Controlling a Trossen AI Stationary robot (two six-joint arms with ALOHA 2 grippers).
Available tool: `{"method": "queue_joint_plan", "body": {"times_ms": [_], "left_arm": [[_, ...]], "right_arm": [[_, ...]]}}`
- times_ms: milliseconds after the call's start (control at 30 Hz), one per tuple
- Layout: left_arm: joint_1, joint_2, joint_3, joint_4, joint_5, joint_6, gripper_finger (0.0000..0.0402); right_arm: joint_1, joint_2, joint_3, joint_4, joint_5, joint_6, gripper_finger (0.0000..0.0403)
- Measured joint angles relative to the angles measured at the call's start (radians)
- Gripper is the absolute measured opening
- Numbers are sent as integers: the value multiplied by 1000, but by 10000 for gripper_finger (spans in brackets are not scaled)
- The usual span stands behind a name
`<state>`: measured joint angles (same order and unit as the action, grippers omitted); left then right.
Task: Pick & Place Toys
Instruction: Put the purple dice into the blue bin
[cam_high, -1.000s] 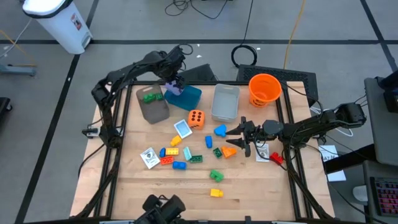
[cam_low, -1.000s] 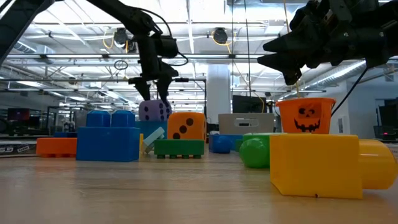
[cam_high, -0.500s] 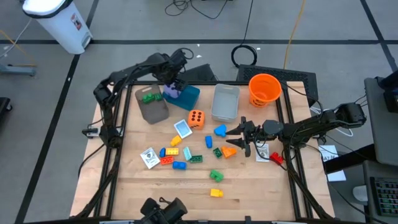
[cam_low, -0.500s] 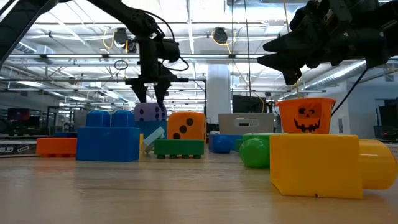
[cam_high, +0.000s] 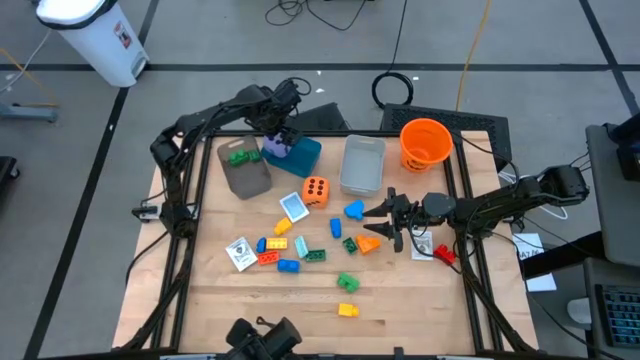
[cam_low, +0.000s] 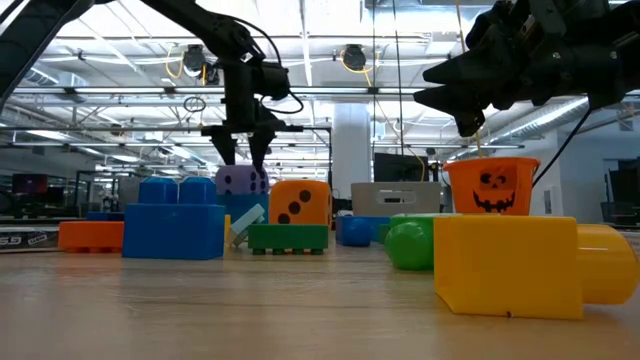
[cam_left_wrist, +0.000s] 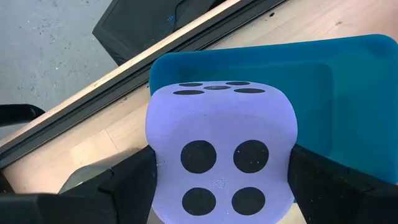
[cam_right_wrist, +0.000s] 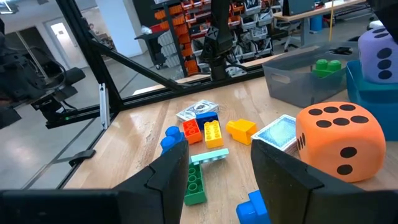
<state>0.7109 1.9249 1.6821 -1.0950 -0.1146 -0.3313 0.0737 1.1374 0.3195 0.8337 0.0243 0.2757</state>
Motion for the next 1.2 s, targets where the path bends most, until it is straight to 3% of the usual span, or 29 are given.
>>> {"method": "queue_joint_plan", "body": {"times_ms": [233, 633, 1033, 1200], "left_arm": [[0, 68, 0, -2, 8, -4, 315], [3, 75, 0, 0, 9, -7, 316], [14, 75, 0, -3, 36, -2, 393], [14, 75, 0, -2, 36, 11, 393]], "right_arm": [[0, 0, 0, 0, 0, 0, 167], [0, 0, 0, 0, 0, 0, 167], [0, 0, 0, 0, 0, 0, 167], [0, 0, 0, 0, 0, 0, 167]]}}
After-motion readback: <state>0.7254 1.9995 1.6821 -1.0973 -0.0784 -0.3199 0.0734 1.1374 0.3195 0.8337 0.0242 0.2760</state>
